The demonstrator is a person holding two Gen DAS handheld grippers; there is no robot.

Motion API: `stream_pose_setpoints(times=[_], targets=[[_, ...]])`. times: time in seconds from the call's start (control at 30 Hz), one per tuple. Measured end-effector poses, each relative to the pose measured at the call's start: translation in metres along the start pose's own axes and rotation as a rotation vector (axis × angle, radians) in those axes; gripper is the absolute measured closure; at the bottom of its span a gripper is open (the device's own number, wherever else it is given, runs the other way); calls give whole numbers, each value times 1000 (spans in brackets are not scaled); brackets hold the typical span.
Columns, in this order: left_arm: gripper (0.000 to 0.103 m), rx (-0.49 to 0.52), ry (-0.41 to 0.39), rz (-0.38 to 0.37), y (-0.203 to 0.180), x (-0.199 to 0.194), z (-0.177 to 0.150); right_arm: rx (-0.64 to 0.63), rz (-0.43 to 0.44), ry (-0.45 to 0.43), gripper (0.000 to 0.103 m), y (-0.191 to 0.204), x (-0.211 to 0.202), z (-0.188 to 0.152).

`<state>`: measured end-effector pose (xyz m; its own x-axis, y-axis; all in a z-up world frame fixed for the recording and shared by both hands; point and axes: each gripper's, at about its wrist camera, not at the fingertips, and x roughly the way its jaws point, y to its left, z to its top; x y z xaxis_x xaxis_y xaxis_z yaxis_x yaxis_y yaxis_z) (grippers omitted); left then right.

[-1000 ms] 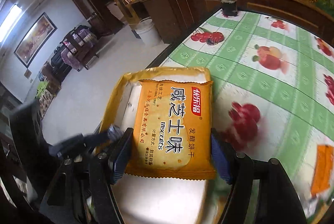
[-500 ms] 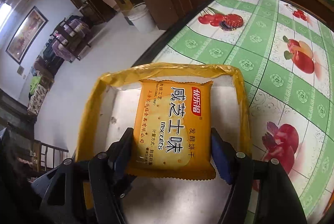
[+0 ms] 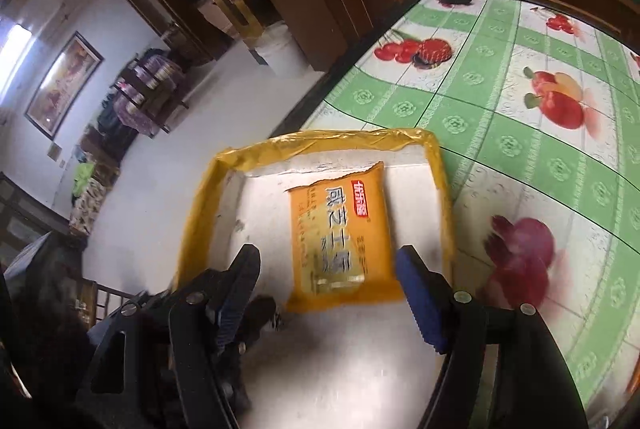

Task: Organize snacks
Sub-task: 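Open right tool to drop the orange pack while left tool releases the candy, then move left tool back to the pile and grasp the dark green biscuit pack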

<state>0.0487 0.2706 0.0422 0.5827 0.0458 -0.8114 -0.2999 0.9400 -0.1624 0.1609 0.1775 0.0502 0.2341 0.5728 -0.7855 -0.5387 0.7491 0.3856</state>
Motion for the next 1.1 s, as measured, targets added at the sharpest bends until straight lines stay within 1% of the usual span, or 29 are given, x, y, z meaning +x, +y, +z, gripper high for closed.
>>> stream_pose_setpoints(times=[0.07,0.23,0.33,0.43,0.63,0.8,0.93,1.1], targets=[[48,2,-14,-19,-2,-9,-5,2,32,-22,30,-4,-20,-13],[48,20,-66,-48,-14,-35,-24,1,52,-56,30,-20,-61,-48],[48,17,-79,-80,-21,-44,-35,7,54,-65,30,-31,-77,-65],[48,23,-84,-95,-29,-50,-45,15,51,-72,30,-44,-90,-84],[49,44,-76,-126,-50,-58,-67,35,79,-77,29,-65,-108,-115],[49,81,-89,-150,-70,-71,-89,44,92,-89,29,-81,-124,-140],[49,105,-85,-202,-87,-79,-113,46,92,-90,29,-93,-136,-163],[49,120,-44,-255,-107,-82,-145,49,80,-87,29,-108,-146,-188]])
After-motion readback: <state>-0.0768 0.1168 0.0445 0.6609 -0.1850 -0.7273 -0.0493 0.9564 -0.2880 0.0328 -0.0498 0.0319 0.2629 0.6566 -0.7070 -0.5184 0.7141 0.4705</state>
